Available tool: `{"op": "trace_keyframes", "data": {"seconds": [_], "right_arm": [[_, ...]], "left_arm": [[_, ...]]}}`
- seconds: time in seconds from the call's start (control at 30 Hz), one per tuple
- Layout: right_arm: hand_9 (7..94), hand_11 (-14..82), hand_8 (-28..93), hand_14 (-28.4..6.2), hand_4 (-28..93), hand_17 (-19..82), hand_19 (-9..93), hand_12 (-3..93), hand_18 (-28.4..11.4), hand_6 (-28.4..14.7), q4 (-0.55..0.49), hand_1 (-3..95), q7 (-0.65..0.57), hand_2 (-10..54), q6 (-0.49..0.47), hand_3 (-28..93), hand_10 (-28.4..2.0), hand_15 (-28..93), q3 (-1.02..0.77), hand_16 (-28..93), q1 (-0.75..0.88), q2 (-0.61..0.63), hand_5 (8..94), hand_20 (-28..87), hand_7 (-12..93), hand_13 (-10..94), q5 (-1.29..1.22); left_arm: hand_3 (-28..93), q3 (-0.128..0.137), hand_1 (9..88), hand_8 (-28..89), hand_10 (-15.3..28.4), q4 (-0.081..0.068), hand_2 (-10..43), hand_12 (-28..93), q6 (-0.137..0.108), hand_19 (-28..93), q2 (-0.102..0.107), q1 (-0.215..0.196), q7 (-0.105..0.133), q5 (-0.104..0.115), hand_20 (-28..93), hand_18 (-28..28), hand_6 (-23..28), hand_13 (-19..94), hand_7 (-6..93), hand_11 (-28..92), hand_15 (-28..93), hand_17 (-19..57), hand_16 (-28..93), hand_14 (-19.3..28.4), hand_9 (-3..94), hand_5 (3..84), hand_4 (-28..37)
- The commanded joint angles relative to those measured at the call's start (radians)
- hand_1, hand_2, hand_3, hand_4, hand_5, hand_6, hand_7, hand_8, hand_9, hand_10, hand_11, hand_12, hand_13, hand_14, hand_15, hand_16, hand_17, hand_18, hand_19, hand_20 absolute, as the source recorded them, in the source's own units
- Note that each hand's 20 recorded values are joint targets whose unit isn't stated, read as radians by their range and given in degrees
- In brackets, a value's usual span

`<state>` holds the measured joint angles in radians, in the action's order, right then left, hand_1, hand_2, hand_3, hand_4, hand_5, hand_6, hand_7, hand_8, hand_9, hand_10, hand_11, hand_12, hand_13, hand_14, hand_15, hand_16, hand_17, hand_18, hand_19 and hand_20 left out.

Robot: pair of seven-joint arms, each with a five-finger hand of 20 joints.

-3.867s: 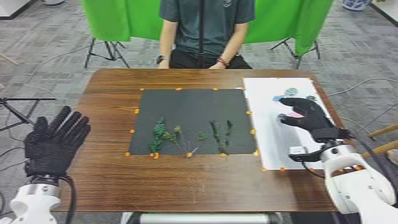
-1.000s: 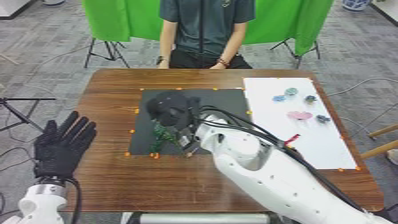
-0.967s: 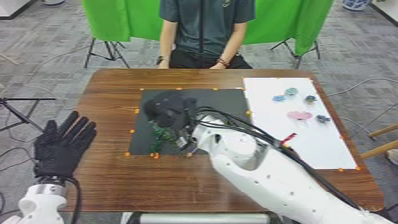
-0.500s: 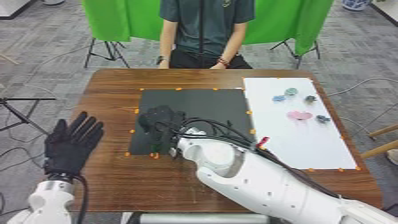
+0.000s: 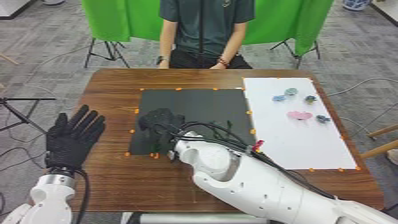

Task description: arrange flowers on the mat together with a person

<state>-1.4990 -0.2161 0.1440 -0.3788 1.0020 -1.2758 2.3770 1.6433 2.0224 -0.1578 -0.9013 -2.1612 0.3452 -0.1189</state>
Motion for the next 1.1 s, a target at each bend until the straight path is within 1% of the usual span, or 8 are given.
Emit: {"op": "trace_keyframes", "data": {"seconds": [0.03, 0.3, 0.47, 0.6, 0.7, 0.83, 1.0, 1.1], "right_arm": [[61.1, 9.8, -19, -5.5, -28, 39, 38, 11.8, -10.8, 3.0, -0.035, 57.2, -0.012, -9.5, -0.005, 75, -6.4, 17, -0.007, 17, 0.005, 0.0, 62.3, 36, 27, 60, 0.034], [57.9, 8.9, -17, -6.2, -28, 36, 40, 10.8, -12.3, 2.8, -0.084, 55.4, -0.029, -9.5, 0.035, 75, -6.6, 18, -0.068, 14, 0.039, 0.013, 61.2, 32, 24, 56, -0.028], [54.8, 8.6, -17, -7.4, -28, 35, 40, 10.5, -12.3, 1.5, -0.194, 50.7, -0.022, -9.5, 0.057, 76, -7.7, 17, -0.171, 14, 0.122, 0.061, 57.9, 30, 23, 55, -0.076], [52.7, 8.1, -17, -8.4, -28, 33, 41, 10.2, -12.7, -0.1, -0.276, 46.1, -0.002, -9.5, 0.052, 76, -8.9, 16, -0.297, 14, 0.211, 0.095, 55.7, 27, 22, 53, -0.167], [50.8, 7.0, -15, -9.0, -25, 31, 40, 9.6, -13.2, -1.9, -0.292, 37.7, 0.018, -2.5, -0.002, 76, -10.0, 15, -0.413, 12, 0.27, 0.084, 53.9, 24, 18, 50, -0.288], [47.6, 6.4, -13, -9.8, -24, 28, 37, 8.2, -14.0, -3.4, -0.338, 31.3, 0.053, 4.8, -0.017, 75, -11.6, 13, -0.552, 8, 0.358, 0.118, 51.4, 22, 15, 43, -0.489], [45.3, 6.0, -12, -10.2, -24, 26, 33, 7.6, -13.6, -4.9, -0.391, 28.6, 0.103, 7.4, -0.039, 74, -12.3, 12, -0.727, 5, 0.473, 0.173, 49.9, 19, 13, 38, -0.721], [43.3, 5.6, -12, -9.3, -24, 24, 26, 6.9, -11.6, -6.3, -0.406, 27.5, 0.163, 8.0, -0.129, 75, -12.9, 10, -0.858, 3, 0.553, 0.186, 49.6, 16, 12, 34, -0.871]], "left_arm": [[70, 0.007, 27.0, -10, 13.6, 0.0, 11.0, 5, 0.013, 29, -0.011, -0.018, -0.013, 0.005, 6, 11.2, 7.7, 28, 7.7, 14, 26, -4.0, -8, 15.1, 39.2, 42.9, -28.3], [70, 0.013, 26.9, -10, 13.5, -0.001, 11.0, 5, 0.014, 30, -0.026, -0.025, -0.017, 0.006, 6, 11.3, 7.7, 28, 7.6, 14, 26, -4.0, -8, 15.2, 39.2, 42.9, -28.3], [70, 0.036, 27.0, -10, 13.6, 0.017, 11.0, 5, 0.012, 30, -0.04, -0.066, -0.016, 0.006, 6, 11.3, 7.6, 28, 7.6, 14, 26, -4.0, -8, 15.1, 39.2, 42.9, -28.3], [70, 0.053, 26.9, -10, 13.6, 0.034, 11.0, 5, 0.005, 30, -0.04, -0.1, -0.004, 0.008, 6, 11.3, 7.7, 28, 7.6, 14, 26, -4.0, -8, 15.0, 39.1, 42.9, -28.3], [70, 0.059, 26.8, -10, 13.6, 0.021, 10.9, 5, 0.003, 30, -0.053, -0.088, -0.013, 0.009, 6, 11.3, 7.7, 28, 7.6, 14, 25, -4.0, -8, 14.6, 39.2, 42.9, -28.3], [70, 0.057, 26.7, -9, 13.7, 0.015, 10.9, 5, 0.004, 30, -0.051, -0.078, -0.015, 0.009, 6, 11.3, 7.7, 29, 7.5, 14, 25, -4.0, -8, 14.3, 39.2, 42.8, -28.3], [70, 0.072, 26.7, -10, 13.6, 0.026, 10.8, 5, 0.003, 30, -0.056, -0.099, -0.002, 0.011, 6, 11.4, 7.6, 29, 7.5, 14, 25, -4.0, -8, 14.2, 39.2, 42.8, -28.3], [70, 0.079, 26.7, -10, 13.6, 0.032, 10.8, 5, 0.002, 30, -0.056, -0.111, 0.0, 0.014, 6, 11.4, 7.6, 29, 7.6, 14, 25, -4.0, -8, 14.0, 39.1, 42.8, -28.3]]}}
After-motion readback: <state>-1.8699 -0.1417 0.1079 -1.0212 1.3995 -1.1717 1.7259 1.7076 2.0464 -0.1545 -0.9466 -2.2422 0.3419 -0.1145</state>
